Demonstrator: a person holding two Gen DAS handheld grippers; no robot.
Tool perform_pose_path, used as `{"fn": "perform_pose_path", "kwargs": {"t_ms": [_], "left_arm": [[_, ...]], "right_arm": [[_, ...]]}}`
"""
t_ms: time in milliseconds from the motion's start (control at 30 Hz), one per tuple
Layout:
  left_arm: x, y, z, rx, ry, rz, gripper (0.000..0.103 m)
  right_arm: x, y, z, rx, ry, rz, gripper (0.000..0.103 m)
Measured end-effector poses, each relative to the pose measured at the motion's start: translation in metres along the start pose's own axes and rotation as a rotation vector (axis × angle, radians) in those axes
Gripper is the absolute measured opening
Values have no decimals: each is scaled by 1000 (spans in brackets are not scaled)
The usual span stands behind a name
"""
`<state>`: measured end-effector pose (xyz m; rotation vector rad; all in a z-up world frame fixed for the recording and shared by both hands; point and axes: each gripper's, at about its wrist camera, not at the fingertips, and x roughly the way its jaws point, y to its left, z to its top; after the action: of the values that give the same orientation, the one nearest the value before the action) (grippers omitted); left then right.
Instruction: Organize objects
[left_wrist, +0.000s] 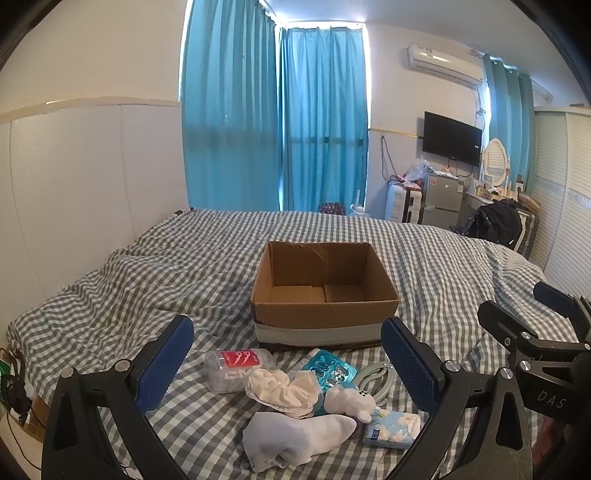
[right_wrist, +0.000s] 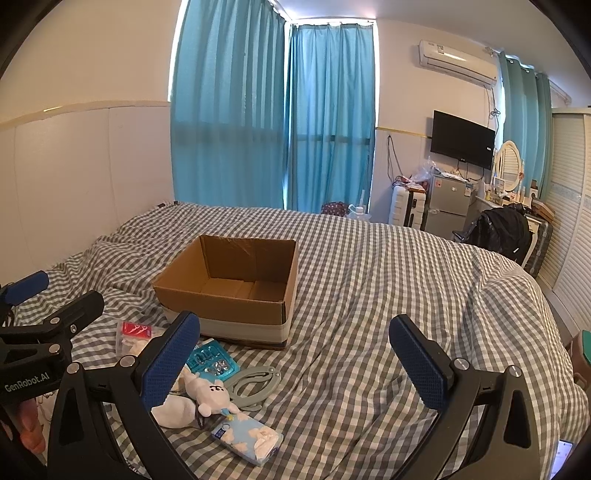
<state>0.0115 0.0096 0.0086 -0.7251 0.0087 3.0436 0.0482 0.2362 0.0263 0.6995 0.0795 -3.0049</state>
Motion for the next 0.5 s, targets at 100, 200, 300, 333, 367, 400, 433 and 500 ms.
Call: {"fn": "perform_pose_path", "kwargs": {"t_ms": [100,200,300,333,367,400,433,500], "left_arm": [[0,0,1,3,-2,0,103],[-2,0,2,8,-2,0,103],[-5,-1,3,9,-11,-7,103],[-7,-2,3,10,-15,-8,103],[-8,-2,3,11,-18,-10,103],[-9,-2,3,11,-20,-14,103],[-11,-2,3,9,-21,-19,103],[-12,-2,2,8,-20,-22,103]], "right_arm": [[-2,1,2,-2,-2,2,103],[-5,3,4,-5,-8,4,103],[-7,3,6,-4,-13,8,103],[-8,3,7,-3,-15,9,103],[-9,3,8,-2,-16,11,103],[-10,3,8,-2,-18,12,103],[-12,3,8,-3,-20,13,103],[-15,3,9,-6,-23,15,103]]}}
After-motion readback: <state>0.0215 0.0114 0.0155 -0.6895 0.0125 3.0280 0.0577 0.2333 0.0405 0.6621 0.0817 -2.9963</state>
